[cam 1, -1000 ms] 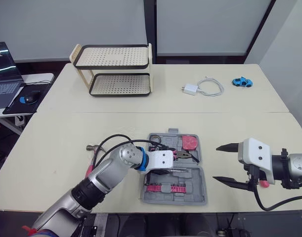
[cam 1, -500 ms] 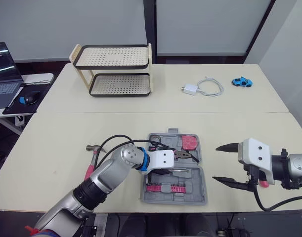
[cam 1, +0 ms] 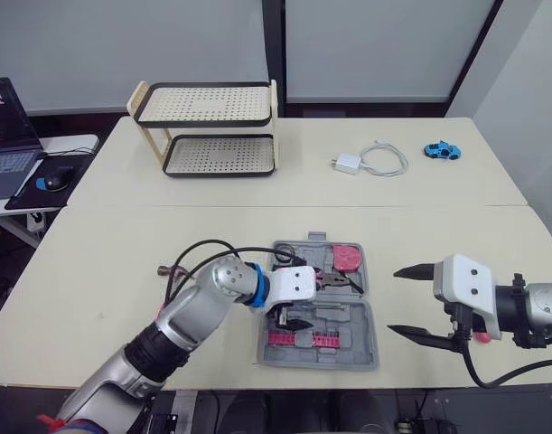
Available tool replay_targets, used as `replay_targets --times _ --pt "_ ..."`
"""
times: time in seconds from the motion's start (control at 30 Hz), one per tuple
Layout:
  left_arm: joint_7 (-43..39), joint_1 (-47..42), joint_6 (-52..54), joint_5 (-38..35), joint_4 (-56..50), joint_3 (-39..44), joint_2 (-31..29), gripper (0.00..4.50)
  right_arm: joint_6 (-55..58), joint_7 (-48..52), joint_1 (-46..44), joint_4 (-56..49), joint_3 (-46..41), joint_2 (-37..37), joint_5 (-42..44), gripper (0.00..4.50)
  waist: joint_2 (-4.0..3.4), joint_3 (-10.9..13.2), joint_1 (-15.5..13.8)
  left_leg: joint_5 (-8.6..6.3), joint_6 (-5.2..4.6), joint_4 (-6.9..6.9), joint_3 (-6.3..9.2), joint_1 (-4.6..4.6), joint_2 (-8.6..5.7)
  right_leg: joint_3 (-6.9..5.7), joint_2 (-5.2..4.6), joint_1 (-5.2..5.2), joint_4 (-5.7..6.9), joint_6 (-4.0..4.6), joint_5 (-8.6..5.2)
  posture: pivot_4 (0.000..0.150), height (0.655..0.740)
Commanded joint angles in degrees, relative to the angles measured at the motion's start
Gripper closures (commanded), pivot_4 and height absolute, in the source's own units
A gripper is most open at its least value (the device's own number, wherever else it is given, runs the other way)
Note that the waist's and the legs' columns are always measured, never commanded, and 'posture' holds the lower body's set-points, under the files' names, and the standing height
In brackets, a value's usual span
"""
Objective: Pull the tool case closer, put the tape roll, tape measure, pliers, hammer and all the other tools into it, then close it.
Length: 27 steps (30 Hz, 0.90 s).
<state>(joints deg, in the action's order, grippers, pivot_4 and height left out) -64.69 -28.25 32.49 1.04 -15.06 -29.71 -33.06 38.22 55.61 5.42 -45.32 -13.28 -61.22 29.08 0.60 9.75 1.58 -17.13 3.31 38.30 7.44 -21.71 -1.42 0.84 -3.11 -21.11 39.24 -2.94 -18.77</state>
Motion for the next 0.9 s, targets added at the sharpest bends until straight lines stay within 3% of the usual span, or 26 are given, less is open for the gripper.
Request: replay_targets --times 0.03,0.23,0.27,0.33,0.67,0.9 --pt "-2.98 -0.23 0.32 -6.18 -3.39 4.86 -1.03 0.84 0.16 -0.63 -0.45 -2.08 -1.43 0.20 1.24 0.00 0.00 0.00 -0.01 0.00 0.00 0.00 0.00 0.00 0.01 0.00 0.00 0.00 -0.01 0.00 0.00 0.150 0.7400" --pt "-4.76 0.09 -8.97 -8.43 4.13 7.87 -2.09 0.84 0.16 -1.82 -1.19 -2.02 -0.73 0.56 1.71 0.00 0.00 0.00 -0.02 0.00 0.00 0.01 0.00 0.01 -0.01 -0.01 0.00 0.01 -0.01 0.00 0.00 0.150 0.7400" --pt "-4.66 0.21 -10.46 -8.19 5.67 7.78 -1.84 1.01 0.14 -2.06 -1.40 -2.00 -0.48 0.71 1.71 0.00 0.00 0.00 -0.02 0.00 0.00 0.01 0.00 0.01 -0.02 -0.01 0.00 0.01 -0.01 0.00 0.00 0.150 0.7400" --pt "-5.23 0.36 -12.96 -7.85 7.74 7.22 -1.69 1.41 0.13 -2.37 -1.63 -1.99 -0.12 0.92 1.64 0.00 0.00 0.00 -0.02 0.00 0.00 0.01 -0.01 0.01 -0.02 -0.01 0.00 0.01 -0.01 0.00 0.00 0.150 0.7400" --pt "-4.27 0.73 -20.24 -3.55 14.68 3.75 0.24 4.49 0.07 -3.34 -2.05 -2.12 0.97 1.22 1.65 0.00 0.00 0.00 -0.02 0.00 0.00 0.02 0.01 -0.01 -0.04 -0.02 0.00 0.00 -0.01 0.00 0.00 0.150 0.7400" --pt "-2.85 0.05 -21.95 -0.53 18.74 2.10 2.31 4.49 -0.12 -3.46 -2.00 -2.10 1.20 1.16 1.64 0.00 0.00 -0.01 -0.01 0.00 0.00 0.03 0.01 0.00 -0.09 -0.01 0.00 0.00 0.01 0.00 0.00 0.150 0.7400"
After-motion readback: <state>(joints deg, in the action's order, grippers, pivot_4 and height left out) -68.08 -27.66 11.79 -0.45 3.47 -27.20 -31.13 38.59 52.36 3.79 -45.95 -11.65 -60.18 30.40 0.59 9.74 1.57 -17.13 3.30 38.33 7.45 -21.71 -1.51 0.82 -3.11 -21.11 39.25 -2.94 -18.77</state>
